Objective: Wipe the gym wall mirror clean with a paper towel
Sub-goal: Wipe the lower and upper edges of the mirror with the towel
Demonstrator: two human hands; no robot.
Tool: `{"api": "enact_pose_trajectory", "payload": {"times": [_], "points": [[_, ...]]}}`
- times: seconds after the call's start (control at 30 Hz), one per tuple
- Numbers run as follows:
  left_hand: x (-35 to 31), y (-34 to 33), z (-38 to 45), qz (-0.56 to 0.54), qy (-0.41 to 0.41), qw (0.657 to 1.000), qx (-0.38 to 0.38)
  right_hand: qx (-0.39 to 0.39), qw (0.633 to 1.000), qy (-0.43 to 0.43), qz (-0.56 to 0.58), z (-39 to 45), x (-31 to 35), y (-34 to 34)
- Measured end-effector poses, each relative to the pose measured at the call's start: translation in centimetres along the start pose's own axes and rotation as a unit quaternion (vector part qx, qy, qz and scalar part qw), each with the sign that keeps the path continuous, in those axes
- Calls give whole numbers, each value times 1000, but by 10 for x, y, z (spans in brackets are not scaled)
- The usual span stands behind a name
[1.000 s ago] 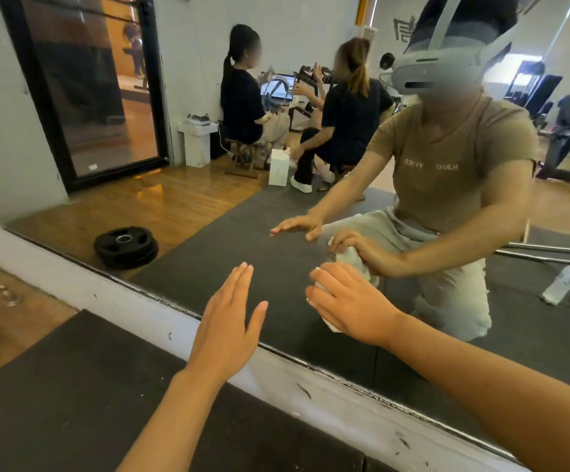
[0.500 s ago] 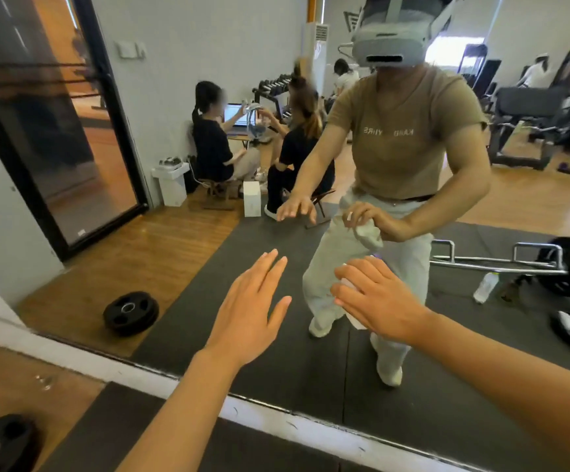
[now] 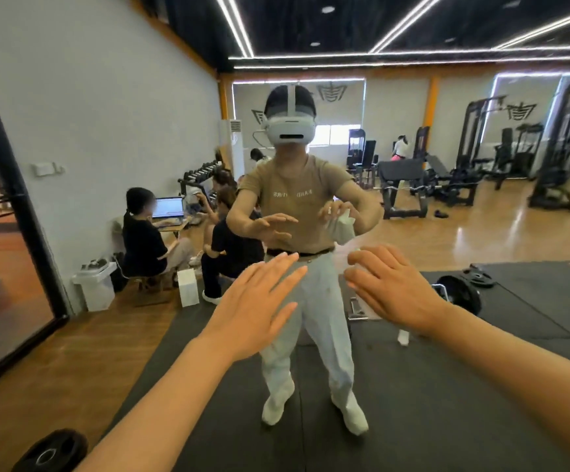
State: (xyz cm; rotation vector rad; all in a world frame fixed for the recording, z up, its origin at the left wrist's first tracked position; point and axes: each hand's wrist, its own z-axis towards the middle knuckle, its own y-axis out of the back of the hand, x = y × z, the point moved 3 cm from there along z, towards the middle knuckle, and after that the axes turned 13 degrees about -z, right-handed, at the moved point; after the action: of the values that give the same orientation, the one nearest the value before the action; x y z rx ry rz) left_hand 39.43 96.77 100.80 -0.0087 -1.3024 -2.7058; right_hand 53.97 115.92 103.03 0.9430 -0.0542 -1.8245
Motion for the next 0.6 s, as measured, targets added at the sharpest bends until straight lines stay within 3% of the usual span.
{"api": "enact_pose_trajectory", "payload": {"times": [0.4,0.6], "points": [[-101,5,189,17,-42,995,-91,-86,993,-2,-78,-37,-190,76],[-112,32,278,42,-34,983,-174,-153,982,-12,-106,-12,-275,87]]}}
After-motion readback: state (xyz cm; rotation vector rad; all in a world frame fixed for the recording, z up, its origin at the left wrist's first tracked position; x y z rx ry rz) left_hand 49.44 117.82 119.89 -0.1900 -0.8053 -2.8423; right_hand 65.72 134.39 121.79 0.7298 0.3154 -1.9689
